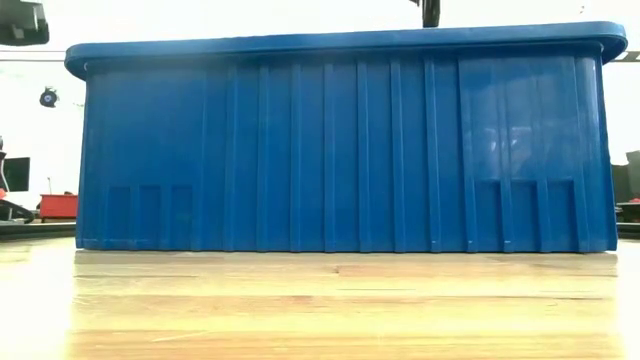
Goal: Pick and place slides into bin
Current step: Put the black slide into the blue bin
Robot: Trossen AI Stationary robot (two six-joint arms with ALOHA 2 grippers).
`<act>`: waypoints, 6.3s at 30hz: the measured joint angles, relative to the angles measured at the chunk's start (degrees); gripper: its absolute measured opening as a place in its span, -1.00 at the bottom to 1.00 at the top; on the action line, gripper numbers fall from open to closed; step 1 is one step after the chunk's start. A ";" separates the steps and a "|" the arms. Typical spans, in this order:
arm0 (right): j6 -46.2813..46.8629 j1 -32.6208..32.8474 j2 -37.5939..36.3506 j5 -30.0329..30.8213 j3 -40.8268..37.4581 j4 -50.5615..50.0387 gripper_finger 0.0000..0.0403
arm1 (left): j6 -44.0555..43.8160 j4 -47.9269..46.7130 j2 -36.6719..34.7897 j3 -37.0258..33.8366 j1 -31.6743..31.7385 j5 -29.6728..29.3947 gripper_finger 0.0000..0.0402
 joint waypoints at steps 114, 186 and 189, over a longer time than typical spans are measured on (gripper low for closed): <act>-2.95 0.00 3.00 7.86 0.24 -2.96 -0.96 | -41.31 17.50 42.51 -12.03 -78.82 -29.86 -0.96; -37.11 0.09 40.49 -30.20 82.64 -72.91 -0.15 | 46.88 54.25 21.46 9.11 -27.93 -37.19 -1.00; -39.37 -0.04 40.49 -30.51 83.08 -72.93 -0.15 | 47.79 54.37 21.73 9.11 -25.64 -35.53 -1.00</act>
